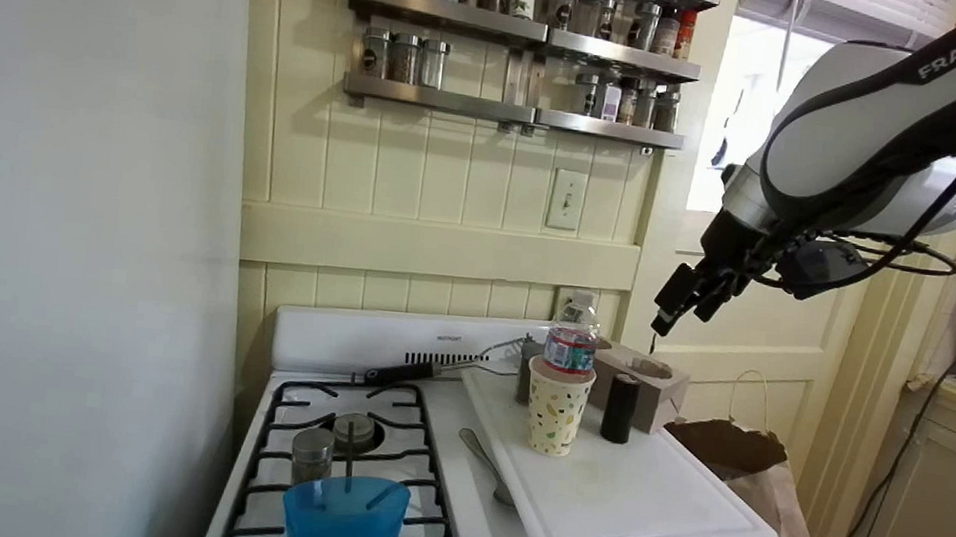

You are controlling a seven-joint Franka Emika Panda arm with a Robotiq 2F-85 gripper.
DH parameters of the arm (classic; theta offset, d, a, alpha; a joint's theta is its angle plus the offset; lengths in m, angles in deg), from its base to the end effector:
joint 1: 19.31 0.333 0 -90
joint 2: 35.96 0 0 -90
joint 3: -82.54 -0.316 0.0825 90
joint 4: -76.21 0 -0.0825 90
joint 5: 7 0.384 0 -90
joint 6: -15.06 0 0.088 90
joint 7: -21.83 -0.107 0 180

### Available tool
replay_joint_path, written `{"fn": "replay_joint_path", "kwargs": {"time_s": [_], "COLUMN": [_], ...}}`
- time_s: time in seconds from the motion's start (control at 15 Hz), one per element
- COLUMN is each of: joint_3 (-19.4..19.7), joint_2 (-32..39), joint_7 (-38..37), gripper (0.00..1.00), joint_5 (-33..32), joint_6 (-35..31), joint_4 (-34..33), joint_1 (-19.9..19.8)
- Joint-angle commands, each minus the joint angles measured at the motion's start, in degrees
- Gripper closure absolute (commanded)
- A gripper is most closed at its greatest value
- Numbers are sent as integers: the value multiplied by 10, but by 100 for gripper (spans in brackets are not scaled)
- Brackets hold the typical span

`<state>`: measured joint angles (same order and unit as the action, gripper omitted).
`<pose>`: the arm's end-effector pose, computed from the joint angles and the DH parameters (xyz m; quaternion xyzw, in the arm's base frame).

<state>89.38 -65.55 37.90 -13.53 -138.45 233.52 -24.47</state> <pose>0.3881 -0.0778 0.4195 0.9716 0.0796 0.2145 0.0595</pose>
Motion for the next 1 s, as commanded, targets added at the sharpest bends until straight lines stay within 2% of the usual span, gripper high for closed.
{"fn": "replay_joint_path", "kwargs": {"time_s": [0.0,0.07,0.33,0.6,0.73,0.93], "joint_3": [4,4,8,34,22,-4], "joint_2": [-1,-1,34,69,77,75], "joint_7": [-3,-3,1,-5,-38,-101], "gripper": [0,0,0,0,0,0], "joint_5": [-4,-4,17,86,102,95], "joint_6": [1,1,-105,-168,-175,-180], "joint_4": [-1,-1,-1,2,2,0], "joint_1": [4,4,39,116,114,79]}}
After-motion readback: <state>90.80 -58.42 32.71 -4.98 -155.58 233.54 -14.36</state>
